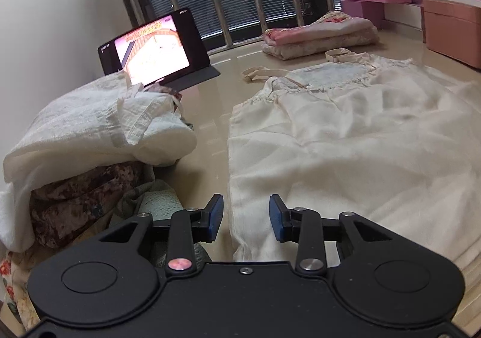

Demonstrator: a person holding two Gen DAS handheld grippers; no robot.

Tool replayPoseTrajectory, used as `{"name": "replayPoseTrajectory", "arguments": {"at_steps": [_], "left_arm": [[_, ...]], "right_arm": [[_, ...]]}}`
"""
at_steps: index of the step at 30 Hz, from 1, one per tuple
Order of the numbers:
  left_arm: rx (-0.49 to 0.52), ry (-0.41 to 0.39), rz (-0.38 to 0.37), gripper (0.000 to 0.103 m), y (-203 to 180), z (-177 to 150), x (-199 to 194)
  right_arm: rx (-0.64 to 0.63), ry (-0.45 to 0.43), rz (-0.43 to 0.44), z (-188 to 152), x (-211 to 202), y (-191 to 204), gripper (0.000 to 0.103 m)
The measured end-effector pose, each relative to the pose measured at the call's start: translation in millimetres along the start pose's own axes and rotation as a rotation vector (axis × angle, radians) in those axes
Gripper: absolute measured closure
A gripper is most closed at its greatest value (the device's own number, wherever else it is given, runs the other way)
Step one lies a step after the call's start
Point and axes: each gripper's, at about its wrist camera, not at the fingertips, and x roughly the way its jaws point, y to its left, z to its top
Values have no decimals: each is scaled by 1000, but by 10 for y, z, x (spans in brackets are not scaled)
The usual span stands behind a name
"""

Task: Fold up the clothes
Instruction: 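Open both grippers and withdraw them from the flattened garment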

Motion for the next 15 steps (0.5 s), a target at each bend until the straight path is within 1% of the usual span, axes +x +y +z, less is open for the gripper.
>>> {"name": "replayPoseTrajectory", "arguments": {"at_steps": [1, 2, 3, 4, 5, 6, 7, 10, 15], "left_arm": [[-6, 7, 4, 65, 14, 3, -24], [-12, 15, 8, 58, 29, 6, -48], [-21, 6, 14, 42, 48, 3, -100], [-32, -7, 29, 31, 66, 0, -170], [-43, -19, 45, 7, 84, -3, -241], [-51, -39, 69, 0, 96, -1, -321], [-53, -65, 80, 0, 102, -6, -411], [-59, -89, 54, 0, 104, 0, -621], [-104, -100, -34, 0, 25, -44, -939]], "right_arm": [[14, 2, 20, 0, -21, -9, 54], [23, 0, 33, -5, -56, -9, 43], [21, -6, 36, -16, -107, 4, 35], [5, -21, 34, -30, -179, 31, 31], [-18, -40, 32, -41, -254, 66, 20], [-38, -58, 34, -45, -331, 104, 10], [-57, -75, 37, -47, -410, 142, 8], [-92, -104, 50, -30, -595, 229, 1], [-80, -85, 49, 38, -703, 317, 0]]}}
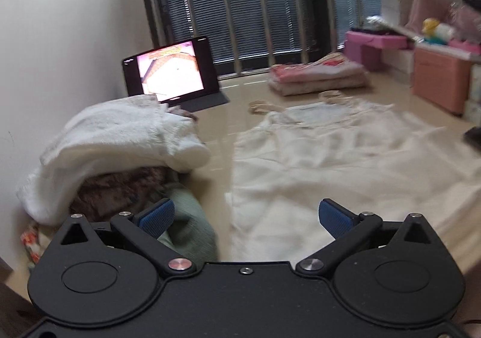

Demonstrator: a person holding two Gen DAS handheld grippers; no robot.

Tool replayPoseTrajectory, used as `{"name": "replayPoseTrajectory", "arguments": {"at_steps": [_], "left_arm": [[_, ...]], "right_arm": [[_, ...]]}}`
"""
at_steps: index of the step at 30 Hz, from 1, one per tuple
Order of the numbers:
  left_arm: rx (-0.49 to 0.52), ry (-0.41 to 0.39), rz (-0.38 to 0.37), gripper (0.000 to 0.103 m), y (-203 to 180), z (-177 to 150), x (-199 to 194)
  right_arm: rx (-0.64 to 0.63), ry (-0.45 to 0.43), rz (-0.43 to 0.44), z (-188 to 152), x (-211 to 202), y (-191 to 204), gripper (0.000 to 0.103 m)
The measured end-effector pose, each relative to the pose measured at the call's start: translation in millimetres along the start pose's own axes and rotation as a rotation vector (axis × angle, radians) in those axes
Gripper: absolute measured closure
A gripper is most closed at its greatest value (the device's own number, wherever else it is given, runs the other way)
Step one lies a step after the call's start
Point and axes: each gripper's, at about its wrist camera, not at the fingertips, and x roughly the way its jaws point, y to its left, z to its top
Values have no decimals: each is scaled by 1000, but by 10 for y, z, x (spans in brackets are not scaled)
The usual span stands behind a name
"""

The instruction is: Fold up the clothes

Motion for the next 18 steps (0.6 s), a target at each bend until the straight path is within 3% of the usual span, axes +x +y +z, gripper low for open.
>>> {"name": "replayPoseTrajectory", "arguments": {"at_steps": [7, 10, 18], "left_arm": [[-63, 22, -86, 0, -193, -205, -299], [-74, 72, -80, 0, -277, -318, -301], [-88, 99, -82, 0, -318, -448, -294]], "right_arm": [[27, 36, 23, 4, -62, 58, 0], [41, 55, 35, -19, -75, 77, 0], [63, 82, 42, -62, -101, 99, 0]]}}
